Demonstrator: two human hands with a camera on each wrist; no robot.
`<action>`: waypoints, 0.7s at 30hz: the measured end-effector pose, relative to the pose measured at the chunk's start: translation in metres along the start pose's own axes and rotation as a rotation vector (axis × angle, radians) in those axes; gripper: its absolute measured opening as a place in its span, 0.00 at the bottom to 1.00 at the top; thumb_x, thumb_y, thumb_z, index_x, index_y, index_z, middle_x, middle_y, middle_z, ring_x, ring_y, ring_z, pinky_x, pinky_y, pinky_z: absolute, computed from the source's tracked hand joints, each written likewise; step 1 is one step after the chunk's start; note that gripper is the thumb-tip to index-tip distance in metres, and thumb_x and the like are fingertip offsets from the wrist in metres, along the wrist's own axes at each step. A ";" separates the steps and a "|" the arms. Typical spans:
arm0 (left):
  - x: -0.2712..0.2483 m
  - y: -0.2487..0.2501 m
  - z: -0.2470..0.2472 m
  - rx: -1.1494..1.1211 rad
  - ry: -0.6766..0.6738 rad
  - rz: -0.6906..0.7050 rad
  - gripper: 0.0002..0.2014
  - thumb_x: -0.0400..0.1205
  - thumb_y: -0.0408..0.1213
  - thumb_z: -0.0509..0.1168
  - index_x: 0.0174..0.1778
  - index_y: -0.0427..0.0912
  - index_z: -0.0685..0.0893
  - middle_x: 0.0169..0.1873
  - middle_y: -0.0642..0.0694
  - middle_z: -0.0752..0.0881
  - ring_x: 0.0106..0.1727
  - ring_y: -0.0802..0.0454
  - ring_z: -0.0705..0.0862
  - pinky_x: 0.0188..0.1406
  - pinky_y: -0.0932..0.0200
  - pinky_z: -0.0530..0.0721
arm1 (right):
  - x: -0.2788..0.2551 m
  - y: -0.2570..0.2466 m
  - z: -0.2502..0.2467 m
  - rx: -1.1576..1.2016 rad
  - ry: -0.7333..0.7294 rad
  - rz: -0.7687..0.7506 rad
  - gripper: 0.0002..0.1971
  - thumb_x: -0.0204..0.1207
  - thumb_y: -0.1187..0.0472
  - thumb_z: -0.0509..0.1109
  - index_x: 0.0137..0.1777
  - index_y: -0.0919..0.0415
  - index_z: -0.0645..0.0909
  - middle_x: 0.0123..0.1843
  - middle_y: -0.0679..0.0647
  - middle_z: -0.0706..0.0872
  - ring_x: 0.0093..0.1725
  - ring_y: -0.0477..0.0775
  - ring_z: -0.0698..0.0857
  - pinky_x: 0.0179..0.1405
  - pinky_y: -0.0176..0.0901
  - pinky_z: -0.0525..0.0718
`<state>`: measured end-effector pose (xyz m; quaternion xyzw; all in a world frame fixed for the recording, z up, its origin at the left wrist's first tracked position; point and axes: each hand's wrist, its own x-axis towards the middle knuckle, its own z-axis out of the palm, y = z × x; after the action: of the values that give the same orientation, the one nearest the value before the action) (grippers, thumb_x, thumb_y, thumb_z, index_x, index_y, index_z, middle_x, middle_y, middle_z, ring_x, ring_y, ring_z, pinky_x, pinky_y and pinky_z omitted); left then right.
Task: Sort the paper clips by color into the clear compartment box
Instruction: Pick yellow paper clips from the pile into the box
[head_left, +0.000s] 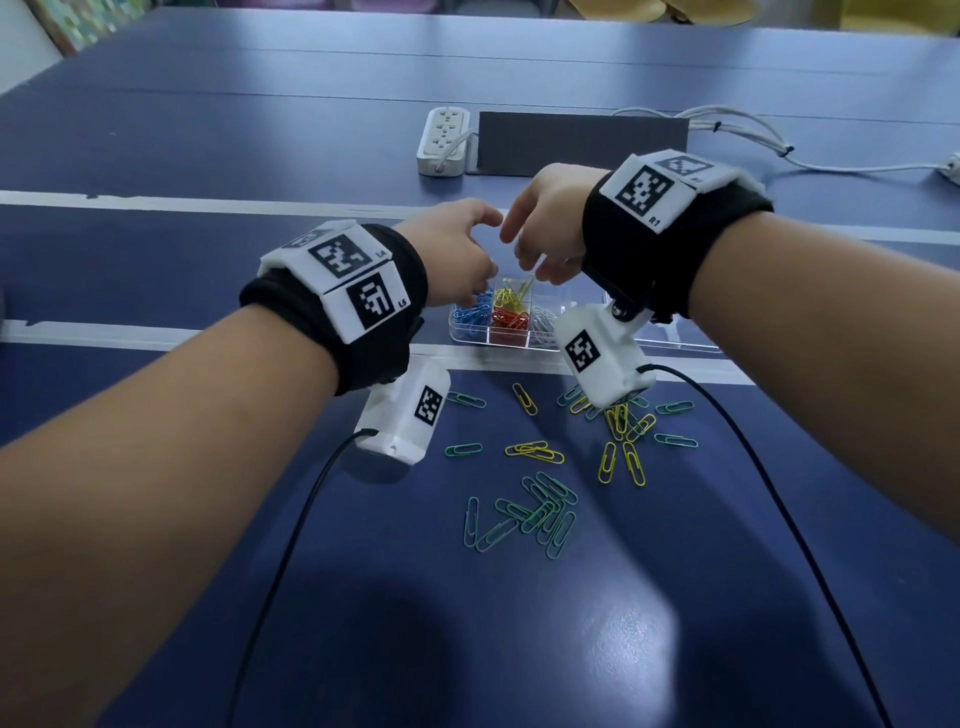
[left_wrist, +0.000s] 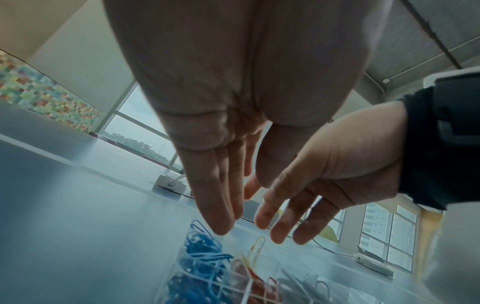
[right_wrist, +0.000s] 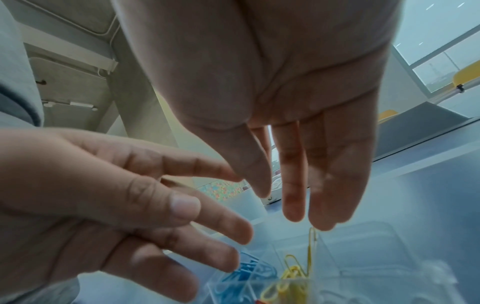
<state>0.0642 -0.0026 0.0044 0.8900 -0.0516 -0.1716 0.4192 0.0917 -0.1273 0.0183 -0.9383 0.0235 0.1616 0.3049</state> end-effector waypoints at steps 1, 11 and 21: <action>-0.001 -0.001 -0.001 0.003 0.005 0.004 0.26 0.82 0.26 0.60 0.76 0.44 0.67 0.59 0.33 0.85 0.56 0.39 0.86 0.58 0.45 0.86 | -0.002 0.002 0.000 0.007 0.011 -0.004 0.13 0.76 0.67 0.66 0.58 0.66 0.83 0.41 0.61 0.86 0.37 0.59 0.84 0.40 0.47 0.87; -0.026 -0.007 0.002 0.440 -0.036 0.243 0.03 0.76 0.39 0.69 0.43 0.51 0.87 0.27 0.57 0.81 0.28 0.65 0.77 0.35 0.73 0.74 | -0.036 0.025 -0.001 -0.374 -0.029 -0.190 0.05 0.71 0.60 0.70 0.38 0.48 0.84 0.32 0.52 0.88 0.25 0.49 0.83 0.35 0.39 0.85; -0.036 -0.004 0.034 0.793 -0.238 0.377 0.13 0.72 0.41 0.73 0.52 0.50 0.89 0.33 0.56 0.81 0.43 0.54 0.82 0.49 0.65 0.79 | -0.077 0.047 0.023 -0.676 -0.201 -0.342 0.08 0.65 0.58 0.76 0.45 0.51 0.89 0.39 0.48 0.89 0.39 0.50 0.82 0.45 0.37 0.81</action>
<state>0.0185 -0.0169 -0.0093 0.9309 -0.3225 -0.1605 0.0609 0.0050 -0.1567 -0.0014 -0.9556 -0.2179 0.1982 0.0021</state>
